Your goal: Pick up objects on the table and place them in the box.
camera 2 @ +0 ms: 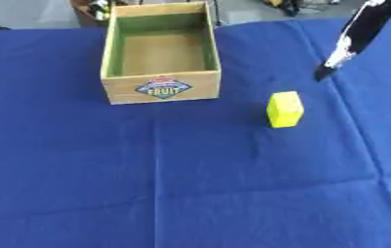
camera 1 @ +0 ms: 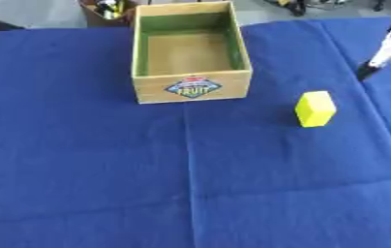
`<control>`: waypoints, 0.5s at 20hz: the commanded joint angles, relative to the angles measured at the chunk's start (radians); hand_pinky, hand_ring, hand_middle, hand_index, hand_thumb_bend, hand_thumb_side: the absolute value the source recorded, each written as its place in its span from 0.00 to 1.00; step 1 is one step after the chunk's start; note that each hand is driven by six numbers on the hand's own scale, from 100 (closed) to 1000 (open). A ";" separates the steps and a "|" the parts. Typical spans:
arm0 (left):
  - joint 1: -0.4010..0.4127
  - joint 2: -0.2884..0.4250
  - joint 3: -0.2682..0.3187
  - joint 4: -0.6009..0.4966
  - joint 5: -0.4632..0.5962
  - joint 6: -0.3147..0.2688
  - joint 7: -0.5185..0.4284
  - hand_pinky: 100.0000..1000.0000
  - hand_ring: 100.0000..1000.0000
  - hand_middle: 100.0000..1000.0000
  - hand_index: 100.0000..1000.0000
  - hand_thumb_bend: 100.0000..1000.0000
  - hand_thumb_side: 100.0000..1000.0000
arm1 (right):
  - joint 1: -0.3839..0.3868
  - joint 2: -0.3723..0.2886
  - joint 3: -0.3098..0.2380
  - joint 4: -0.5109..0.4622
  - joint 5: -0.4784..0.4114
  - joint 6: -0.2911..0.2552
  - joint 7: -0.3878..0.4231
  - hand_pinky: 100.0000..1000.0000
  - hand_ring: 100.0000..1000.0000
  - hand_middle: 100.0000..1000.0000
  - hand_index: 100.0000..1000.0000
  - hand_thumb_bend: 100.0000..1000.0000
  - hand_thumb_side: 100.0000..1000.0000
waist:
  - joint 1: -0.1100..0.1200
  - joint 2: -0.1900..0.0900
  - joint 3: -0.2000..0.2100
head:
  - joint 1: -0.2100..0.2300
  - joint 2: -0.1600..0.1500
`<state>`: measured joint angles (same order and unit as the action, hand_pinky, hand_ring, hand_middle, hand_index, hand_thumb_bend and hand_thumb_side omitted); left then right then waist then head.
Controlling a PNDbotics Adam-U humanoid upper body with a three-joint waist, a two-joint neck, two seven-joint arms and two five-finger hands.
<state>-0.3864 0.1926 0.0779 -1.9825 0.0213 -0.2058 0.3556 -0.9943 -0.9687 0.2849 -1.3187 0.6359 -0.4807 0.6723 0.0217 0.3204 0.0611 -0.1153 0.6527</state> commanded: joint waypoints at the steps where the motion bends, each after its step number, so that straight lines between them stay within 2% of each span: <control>1: -0.011 0.008 -0.004 -0.018 0.004 -0.001 -0.005 0.35 0.52 0.50 0.67 0.05 1.00 | -0.026 -0.004 -0.005 0.027 0.040 -0.043 0.049 0.87 0.93 0.88 1.00 0.89 0.52 | -0.004 -0.019 -0.001 | -0.004 -0.004; 10: -0.012 0.001 -0.004 -0.018 0.005 0.000 -0.005 0.35 0.52 0.50 0.67 0.05 1.00 | -0.041 0.076 0.004 0.159 0.097 -0.056 0.067 0.86 0.91 0.83 0.98 0.89 0.43 | 0.002 -0.013 0.005 | -0.012 -0.006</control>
<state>-0.3871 0.1843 0.0776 -1.9825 0.0221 -0.2045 0.3542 -1.0124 -0.8811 0.2948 -1.1710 0.7222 -0.4756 0.6775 0.0246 0.3247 0.0658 -0.1246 0.6527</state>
